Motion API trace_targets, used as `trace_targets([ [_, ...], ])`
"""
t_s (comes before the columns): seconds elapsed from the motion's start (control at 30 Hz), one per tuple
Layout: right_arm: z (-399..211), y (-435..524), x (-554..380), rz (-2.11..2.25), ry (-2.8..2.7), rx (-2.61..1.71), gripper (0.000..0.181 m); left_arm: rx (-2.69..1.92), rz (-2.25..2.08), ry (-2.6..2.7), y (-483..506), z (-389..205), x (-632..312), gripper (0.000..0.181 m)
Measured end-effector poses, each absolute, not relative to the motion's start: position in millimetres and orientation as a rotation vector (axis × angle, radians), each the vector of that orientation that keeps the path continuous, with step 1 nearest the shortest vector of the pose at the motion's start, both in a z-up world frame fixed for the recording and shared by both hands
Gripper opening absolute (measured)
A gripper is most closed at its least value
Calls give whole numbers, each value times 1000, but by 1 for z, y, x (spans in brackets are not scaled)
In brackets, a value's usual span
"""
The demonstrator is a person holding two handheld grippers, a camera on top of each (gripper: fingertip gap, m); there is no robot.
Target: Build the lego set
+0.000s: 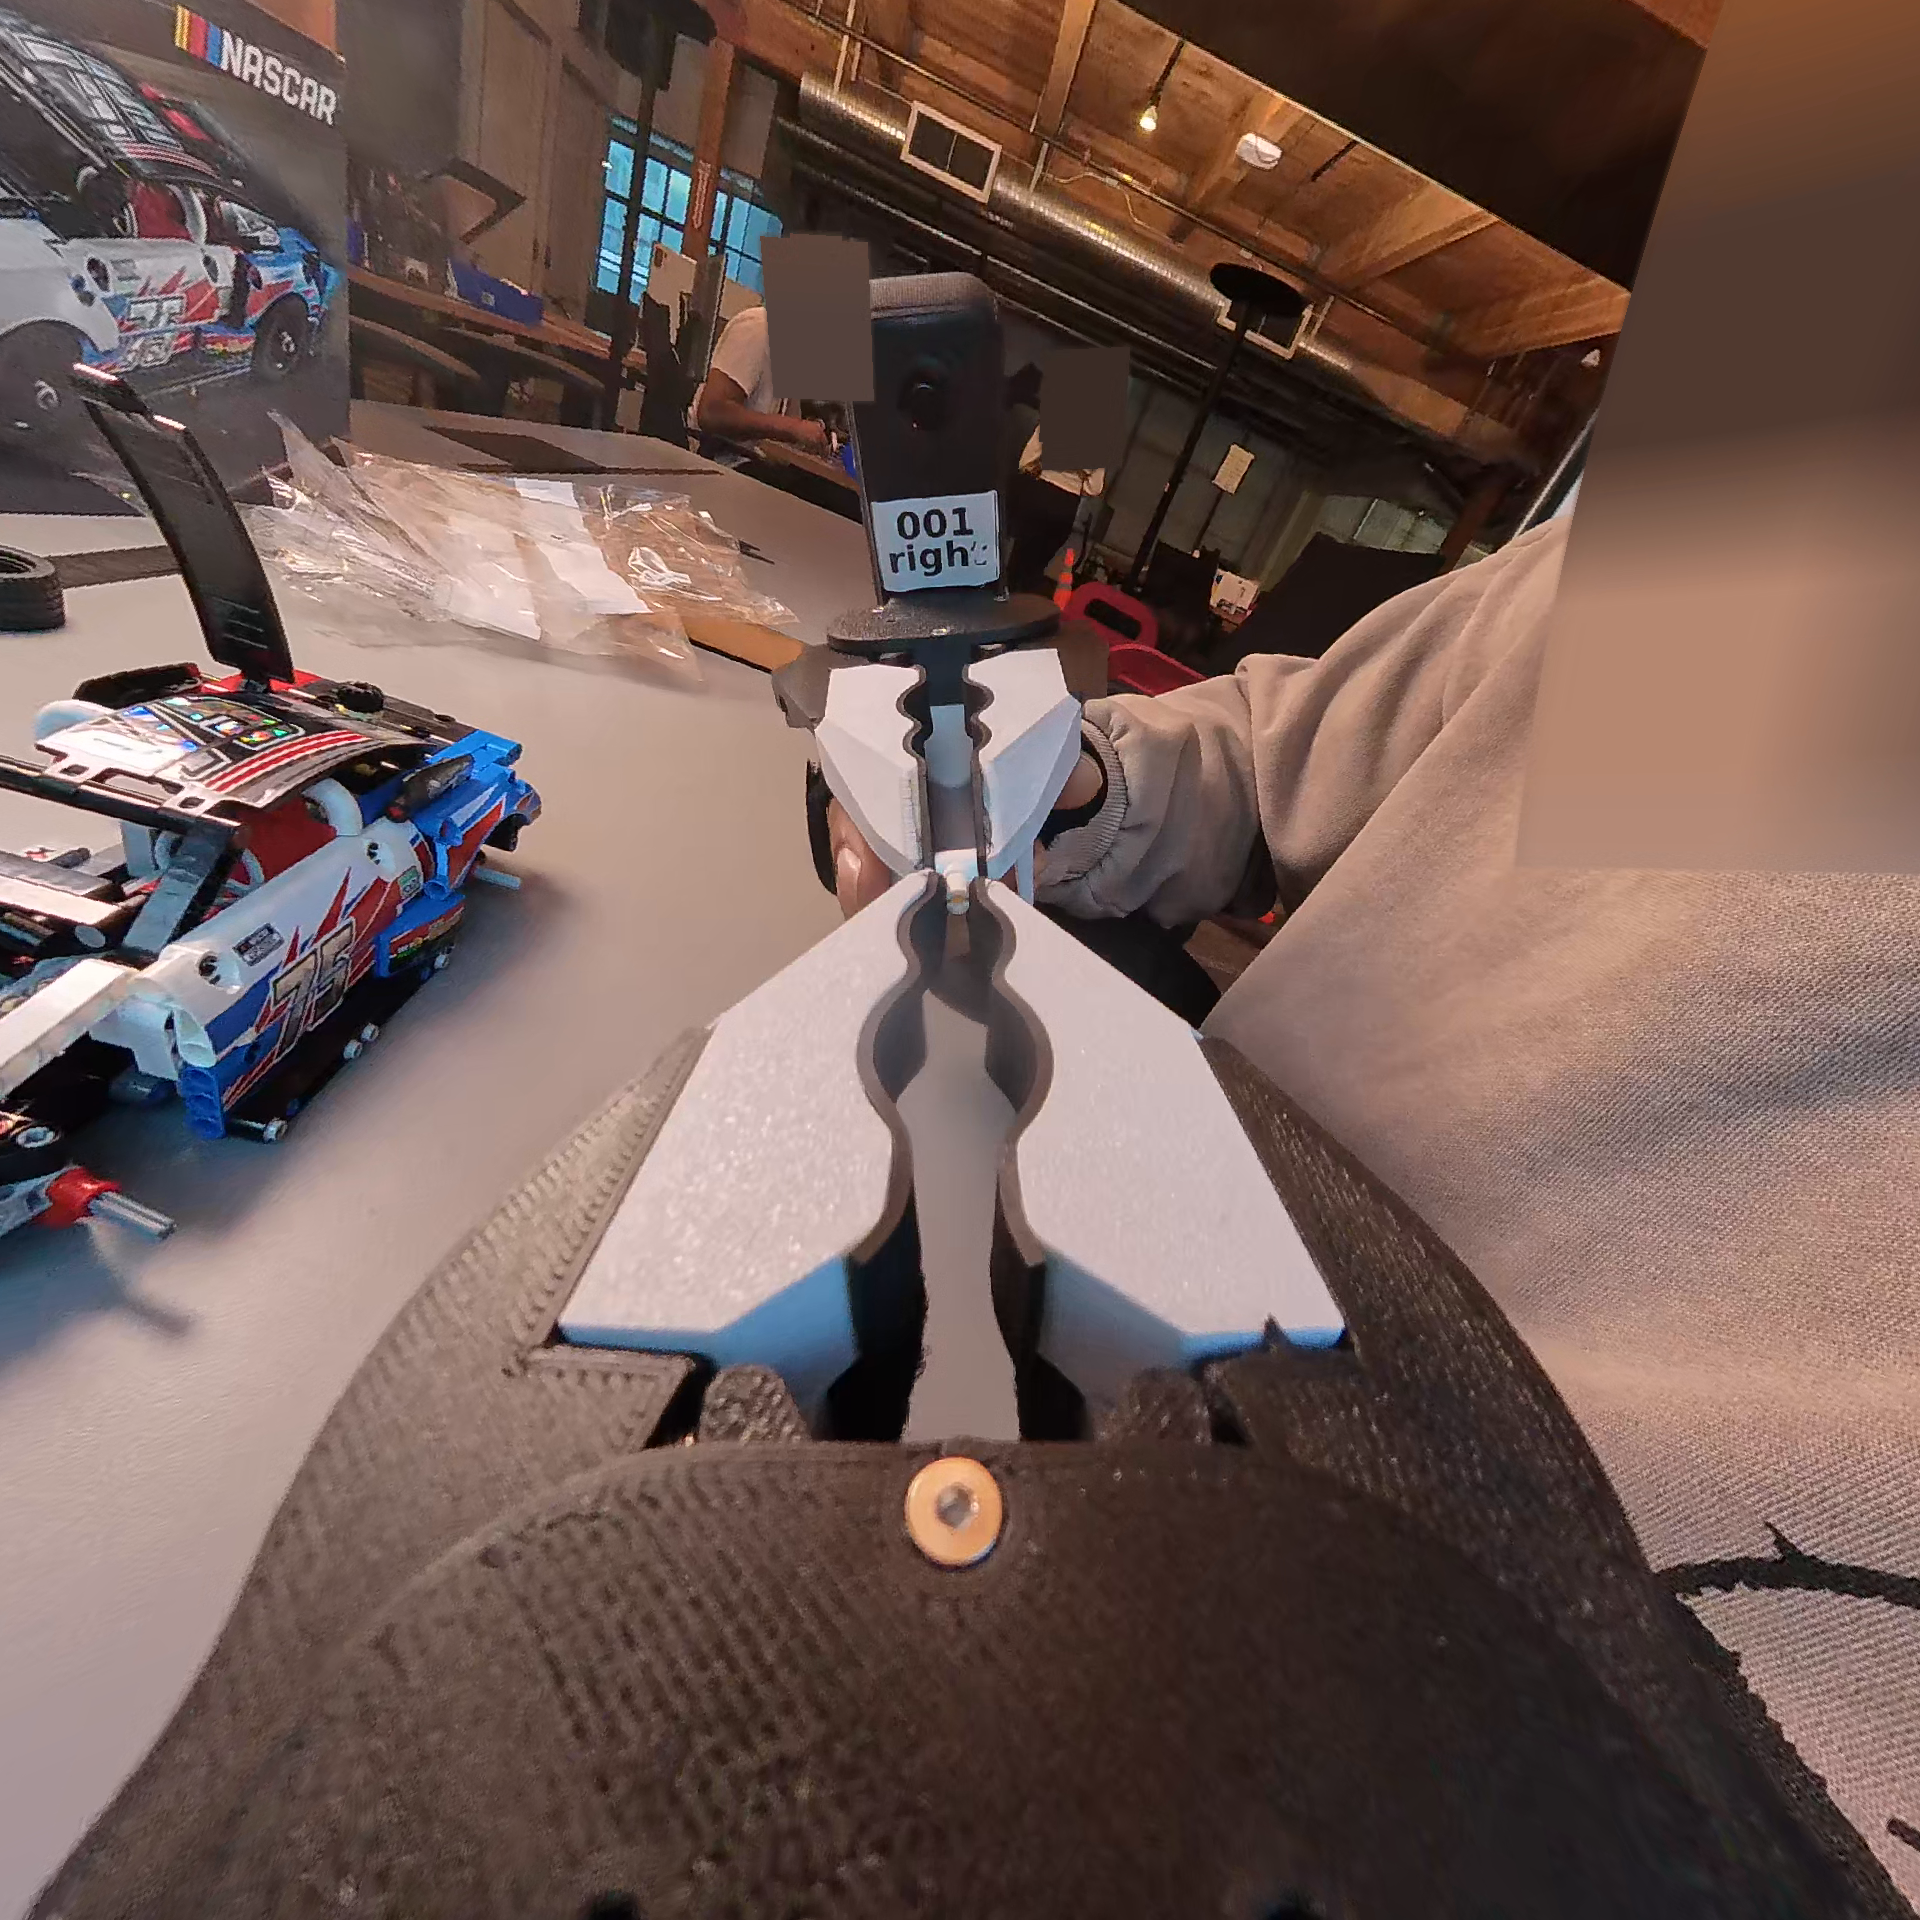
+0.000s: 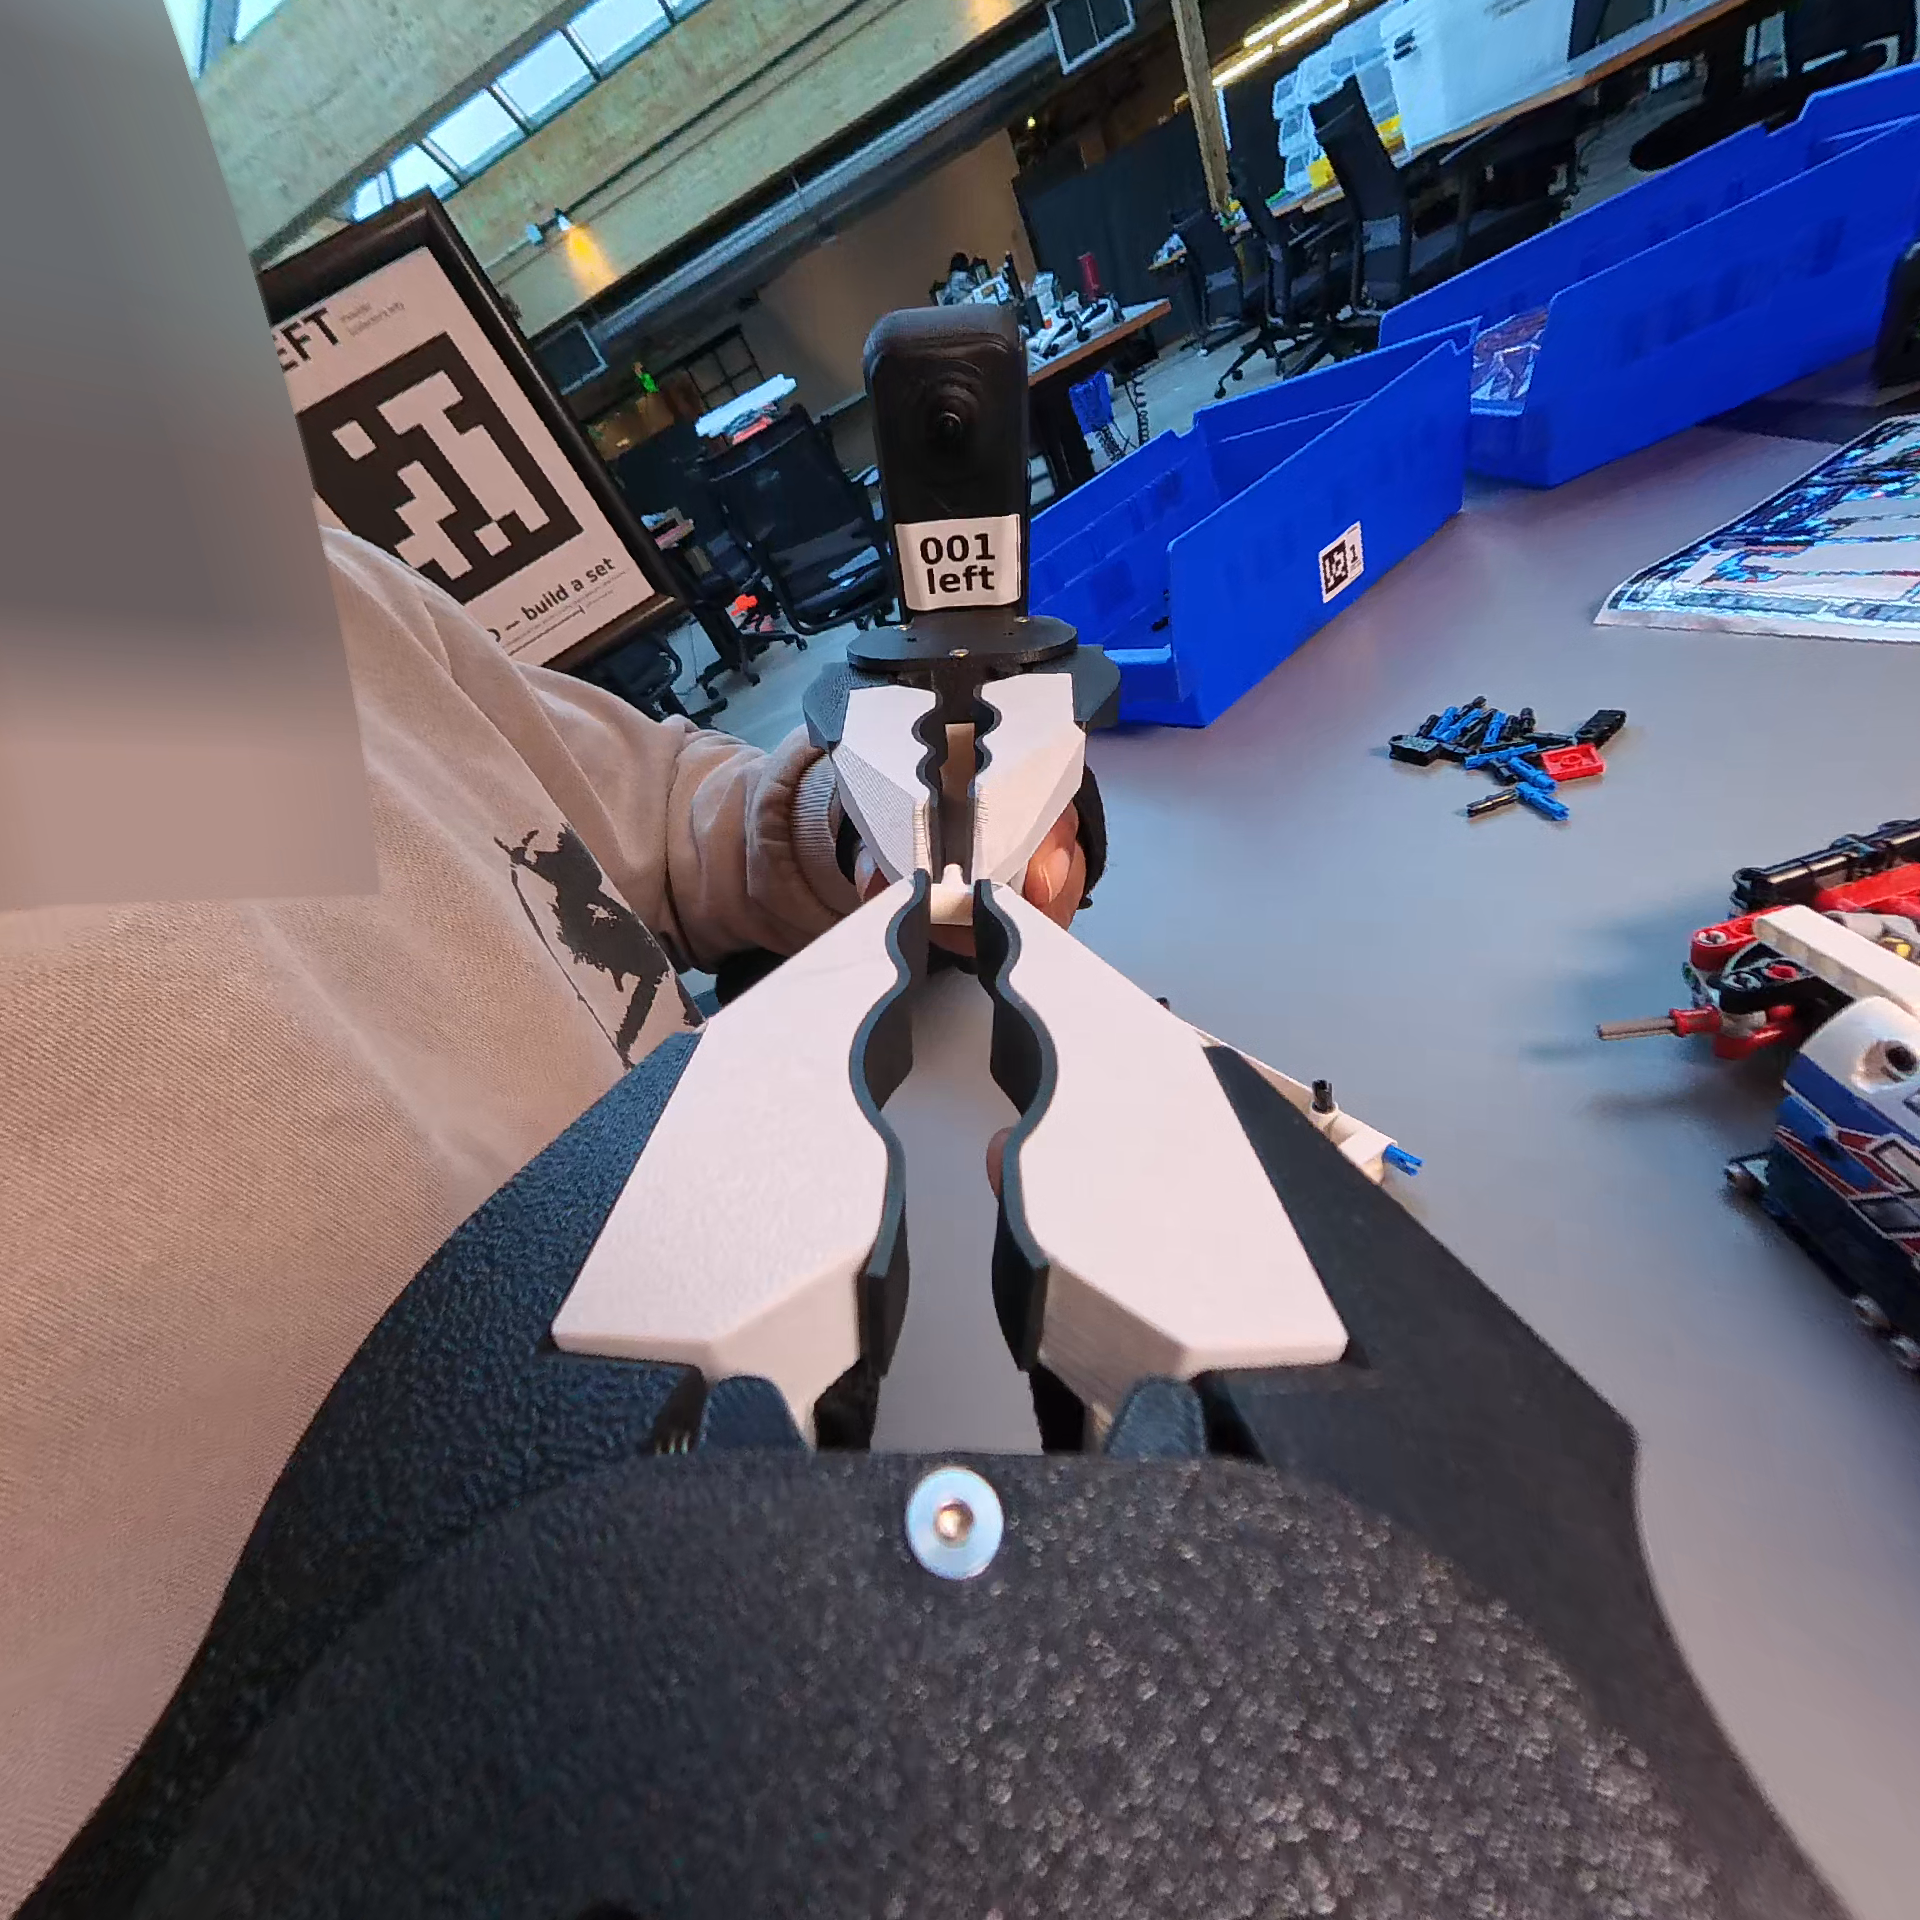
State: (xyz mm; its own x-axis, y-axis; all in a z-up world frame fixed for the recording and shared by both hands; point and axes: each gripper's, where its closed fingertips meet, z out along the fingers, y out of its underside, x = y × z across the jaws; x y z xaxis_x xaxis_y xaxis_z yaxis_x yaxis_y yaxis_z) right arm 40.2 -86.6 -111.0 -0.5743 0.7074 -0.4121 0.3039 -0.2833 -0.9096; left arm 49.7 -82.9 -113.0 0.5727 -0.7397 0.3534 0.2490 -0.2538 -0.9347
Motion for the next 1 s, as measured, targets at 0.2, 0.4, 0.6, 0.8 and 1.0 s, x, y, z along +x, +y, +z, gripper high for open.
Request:
trace_targets([
  [0.2,-111,-87,40,1929,-1666,-1245,4,-1555,-983,426,-83,-111,48,2],
  [0.4,-111,-86,40,1939,-1662,-1254,4,-1556,-973,425,-83,-111,48,2],
  [0.6,-115,-86,39,1940,-1655,-1277,4,-1578,-903,458,-83,-116,49,2],
  [0.8,-130,-68,40,1821,-1666,-1282,4,-1655,-948,398,-77,-121,33,29],
  [1.0,-160,-28,54,1628,-1665,-1445,4,-2255,-667,370,-81,-211,-21,52],
])
